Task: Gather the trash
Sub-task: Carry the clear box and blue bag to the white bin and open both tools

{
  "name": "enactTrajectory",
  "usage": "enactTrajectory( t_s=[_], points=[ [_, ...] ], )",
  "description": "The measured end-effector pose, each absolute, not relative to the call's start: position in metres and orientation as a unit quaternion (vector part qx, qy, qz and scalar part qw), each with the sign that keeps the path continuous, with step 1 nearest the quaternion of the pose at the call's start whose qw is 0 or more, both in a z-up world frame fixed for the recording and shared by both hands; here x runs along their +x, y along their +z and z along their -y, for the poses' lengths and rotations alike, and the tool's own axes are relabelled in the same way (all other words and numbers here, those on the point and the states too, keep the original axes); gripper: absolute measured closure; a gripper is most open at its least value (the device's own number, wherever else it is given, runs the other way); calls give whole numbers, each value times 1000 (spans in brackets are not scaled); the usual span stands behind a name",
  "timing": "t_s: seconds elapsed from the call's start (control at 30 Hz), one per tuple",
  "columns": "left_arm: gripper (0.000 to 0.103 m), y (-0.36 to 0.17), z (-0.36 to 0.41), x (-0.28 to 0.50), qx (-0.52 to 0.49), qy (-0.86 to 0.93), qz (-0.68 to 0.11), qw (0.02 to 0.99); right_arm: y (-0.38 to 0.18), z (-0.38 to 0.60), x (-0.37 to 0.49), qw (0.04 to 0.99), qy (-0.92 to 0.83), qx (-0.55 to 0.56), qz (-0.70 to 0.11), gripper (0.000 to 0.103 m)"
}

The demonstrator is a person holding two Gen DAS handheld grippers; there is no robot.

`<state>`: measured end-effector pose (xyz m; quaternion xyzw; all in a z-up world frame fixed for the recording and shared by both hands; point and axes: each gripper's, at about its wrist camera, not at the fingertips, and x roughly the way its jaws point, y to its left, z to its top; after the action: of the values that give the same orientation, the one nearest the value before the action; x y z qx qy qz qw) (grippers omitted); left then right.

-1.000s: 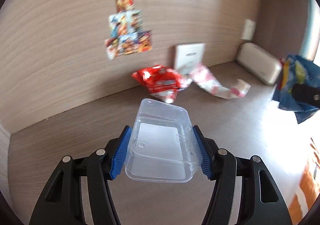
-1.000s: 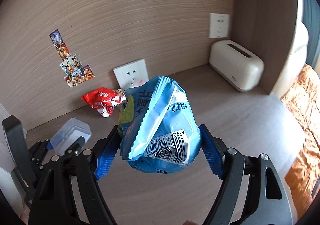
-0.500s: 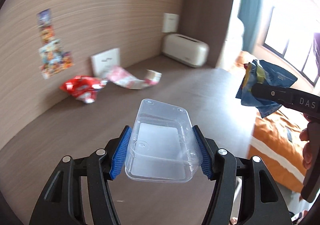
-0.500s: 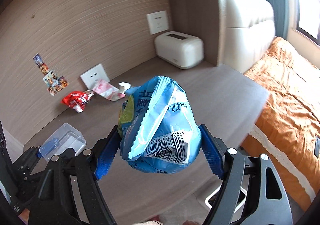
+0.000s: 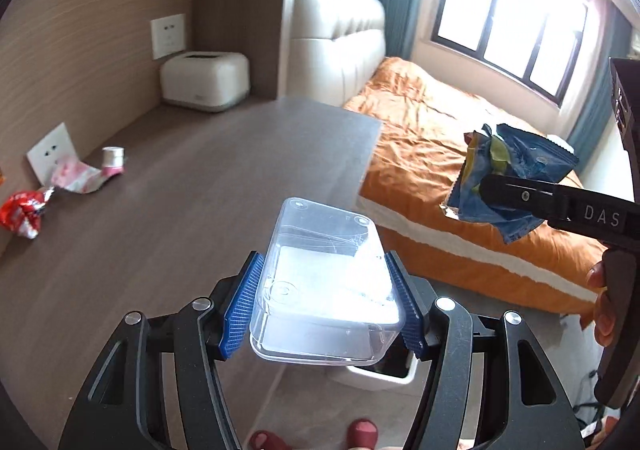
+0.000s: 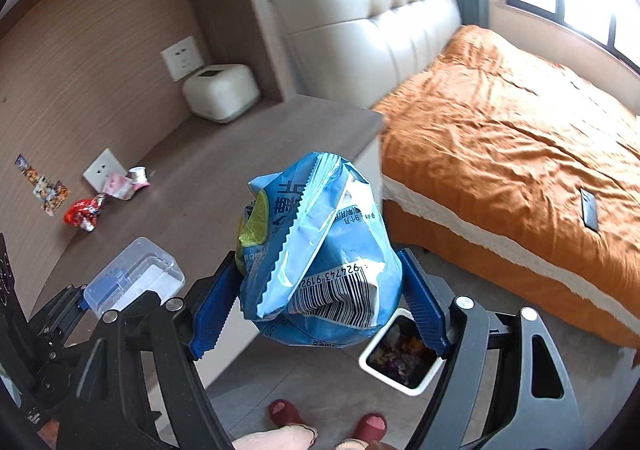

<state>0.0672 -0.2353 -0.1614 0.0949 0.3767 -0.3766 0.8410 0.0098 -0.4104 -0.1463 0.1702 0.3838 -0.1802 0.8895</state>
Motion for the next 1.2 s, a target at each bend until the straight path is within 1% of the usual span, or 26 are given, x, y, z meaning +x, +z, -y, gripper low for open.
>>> enactTrajectory(
  t_s=[0.2,0.43,0.63,0.8,1.0,1.1,1.2],
  points=[
    [43,-180,289,33,121,-428,-392,805,-163,445,-30,875,-208,194,-393,25],
    [42,-214,335,4,159,-468,-400,772,-198,469,-57,856,-221,209,-418,25],
    [42,-254,362,-5,173,-487,-419,747,-232,486,-64,838,-231,222,-441,25],
    [42,-302,383,-9,187,-504,-435,723,-270,498,-63,825,-233,228,-461,25],
    [42,-381,410,-10,208,-517,-457,693,-347,521,-54,801,-235,246,-492,24],
    [42,-431,423,-7,216,-522,-474,675,-401,533,-46,783,-237,262,-512,24],
    [42,-486,437,-1,229,-521,-494,658,-458,537,-36,771,-245,238,-538,24]
  ],
)
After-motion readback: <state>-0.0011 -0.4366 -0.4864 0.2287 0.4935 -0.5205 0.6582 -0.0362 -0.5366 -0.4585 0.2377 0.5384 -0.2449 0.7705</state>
